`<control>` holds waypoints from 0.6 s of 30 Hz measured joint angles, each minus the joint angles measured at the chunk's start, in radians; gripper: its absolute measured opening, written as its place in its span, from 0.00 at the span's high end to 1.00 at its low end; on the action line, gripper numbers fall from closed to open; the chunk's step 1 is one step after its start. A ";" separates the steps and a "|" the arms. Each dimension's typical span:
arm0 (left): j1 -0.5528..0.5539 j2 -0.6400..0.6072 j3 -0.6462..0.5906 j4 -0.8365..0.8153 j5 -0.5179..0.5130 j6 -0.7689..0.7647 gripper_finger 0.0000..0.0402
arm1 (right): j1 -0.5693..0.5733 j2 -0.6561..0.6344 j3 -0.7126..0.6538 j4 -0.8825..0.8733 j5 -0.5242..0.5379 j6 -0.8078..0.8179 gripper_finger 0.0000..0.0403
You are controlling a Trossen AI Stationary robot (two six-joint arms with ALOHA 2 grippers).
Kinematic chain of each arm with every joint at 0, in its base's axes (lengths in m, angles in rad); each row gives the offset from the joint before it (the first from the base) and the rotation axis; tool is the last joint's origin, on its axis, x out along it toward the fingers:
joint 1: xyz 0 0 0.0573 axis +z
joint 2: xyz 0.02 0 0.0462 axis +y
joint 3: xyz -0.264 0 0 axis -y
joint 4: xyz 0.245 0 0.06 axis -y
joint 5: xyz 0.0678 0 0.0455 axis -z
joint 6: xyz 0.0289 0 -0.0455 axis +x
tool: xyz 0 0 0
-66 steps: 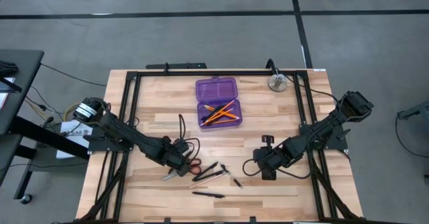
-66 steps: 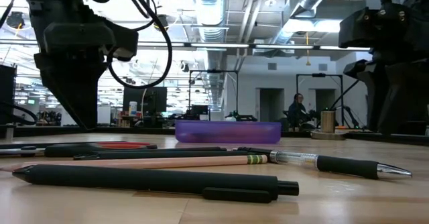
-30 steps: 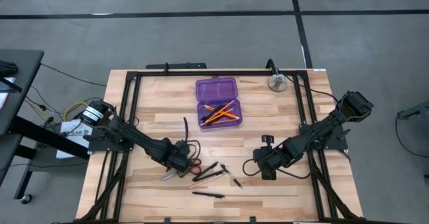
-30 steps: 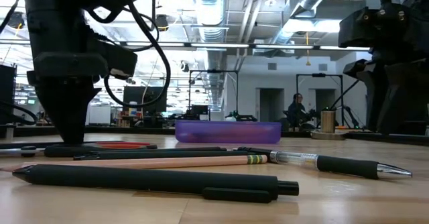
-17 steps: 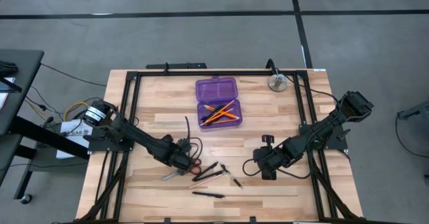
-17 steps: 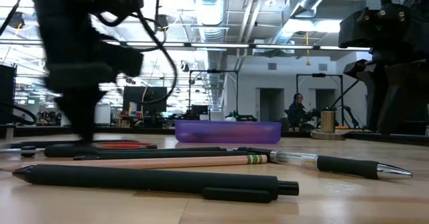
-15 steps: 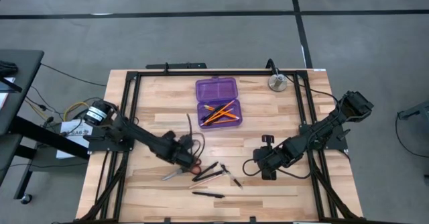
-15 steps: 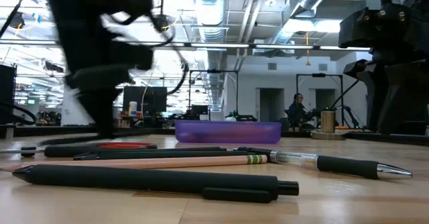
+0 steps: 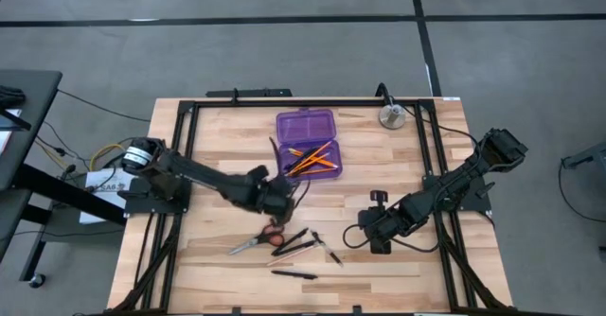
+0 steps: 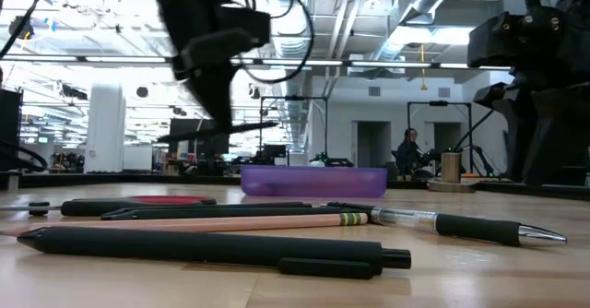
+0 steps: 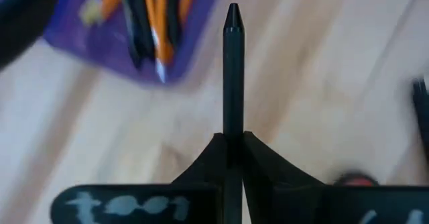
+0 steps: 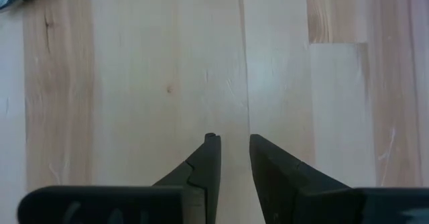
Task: Pick & place school supplies into a supply box
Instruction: Put the black pen into the purple supply box
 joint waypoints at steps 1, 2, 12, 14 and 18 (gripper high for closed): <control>0.021 0.000 0.017 0.001 -0.003 0.037 0.99 | 0.000 0.000 0.000 -0.003 0.000 0.000 0.81; 0.043 0.000 0.033 0.002 -0.004 0.075 0.99 | 0.000 0.000 0.000 -0.008 0.000 0.000 0.81; 0.286 -0.002 0.129 0.145 0.112 0.416 0.99 | 0.000 0.000 0.000 -0.027 0.000 0.001 0.81; 0.321 0.012 0.131 0.209 0.163 0.459 0.99 | 0.000 0.000 0.000 -0.030 0.000 0.001 0.81; 0.365 0.064 0.131 0.290 0.238 0.520 0.99 | 0.000 0.000 0.000 -0.049 0.000 0.001 0.81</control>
